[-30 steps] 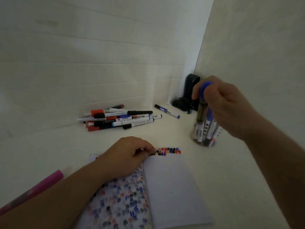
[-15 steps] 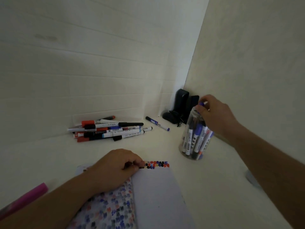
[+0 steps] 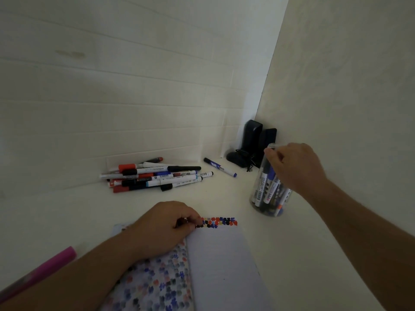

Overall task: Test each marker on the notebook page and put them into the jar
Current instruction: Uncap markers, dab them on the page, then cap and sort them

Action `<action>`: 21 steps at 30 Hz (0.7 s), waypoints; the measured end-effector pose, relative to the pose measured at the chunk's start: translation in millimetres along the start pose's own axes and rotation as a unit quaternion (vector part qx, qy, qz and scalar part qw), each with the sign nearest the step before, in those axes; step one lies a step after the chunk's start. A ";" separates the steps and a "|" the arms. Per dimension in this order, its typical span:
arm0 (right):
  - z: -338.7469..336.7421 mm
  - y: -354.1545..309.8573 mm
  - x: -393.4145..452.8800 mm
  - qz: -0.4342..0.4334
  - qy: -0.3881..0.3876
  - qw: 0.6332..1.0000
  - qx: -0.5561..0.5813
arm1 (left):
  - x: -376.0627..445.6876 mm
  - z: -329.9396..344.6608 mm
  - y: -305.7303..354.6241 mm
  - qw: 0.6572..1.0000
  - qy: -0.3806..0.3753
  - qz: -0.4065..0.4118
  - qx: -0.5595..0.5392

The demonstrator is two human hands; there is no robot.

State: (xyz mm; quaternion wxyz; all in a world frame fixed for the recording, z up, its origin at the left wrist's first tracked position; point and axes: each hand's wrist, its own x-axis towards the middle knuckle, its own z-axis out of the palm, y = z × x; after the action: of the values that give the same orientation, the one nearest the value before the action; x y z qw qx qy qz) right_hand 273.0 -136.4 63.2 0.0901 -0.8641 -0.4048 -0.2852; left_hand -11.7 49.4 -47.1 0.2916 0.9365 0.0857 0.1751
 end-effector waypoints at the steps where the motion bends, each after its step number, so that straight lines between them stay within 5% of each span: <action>1: 0.5 0.0 -1.0 -0.002 0.025 1.000 0.001 | 0.7 0.2 -0.7 1.000 0.000 0.005 0.007; 4: -5.2 -18.5 -15.0 -0.064 0.219 0.972 0.051 | 3.4 0.6 -2.6 0.999 -0.002 0.017 0.037; 6: -0.2 -49.0 -26.1 -0.169 0.244 0.946 0.130 | 4.2 -0.5 -3.3 0.998 -0.004 0.008 0.057; 8: 20.5 -85.4 -36.4 -0.204 0.115 0.955 0.184 | 4.0 -3.1 -4.4 0.997 -0.005 -0.009 0.077; 12: 79.5 -117.5 -27.2 -0.042 -0.109 0.960 0.254 | 5.0 -9.7 -6.7 0.992 -0.016 -0.040 0.118; 16: 116.6 -112.4 14.9 0.130 -0.206 0.946 0.216 | 5.4 -9.7 -9.3 0.989 -0.027 -0.040 0.141; 21: 137.3 -103.5 33.2 0.123 -0.229 0.957 0.130 | 3.2 -8.4 -11.2 0.989 -0.018 -0.023 0.148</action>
State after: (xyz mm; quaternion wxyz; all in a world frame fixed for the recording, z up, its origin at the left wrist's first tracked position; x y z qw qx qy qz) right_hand 269.9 6.1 -38.5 0.1407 -0.9302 -0.3389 -0.0109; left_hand -12.6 63.8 -46.2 0.1557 0.9699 0.1272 0.1371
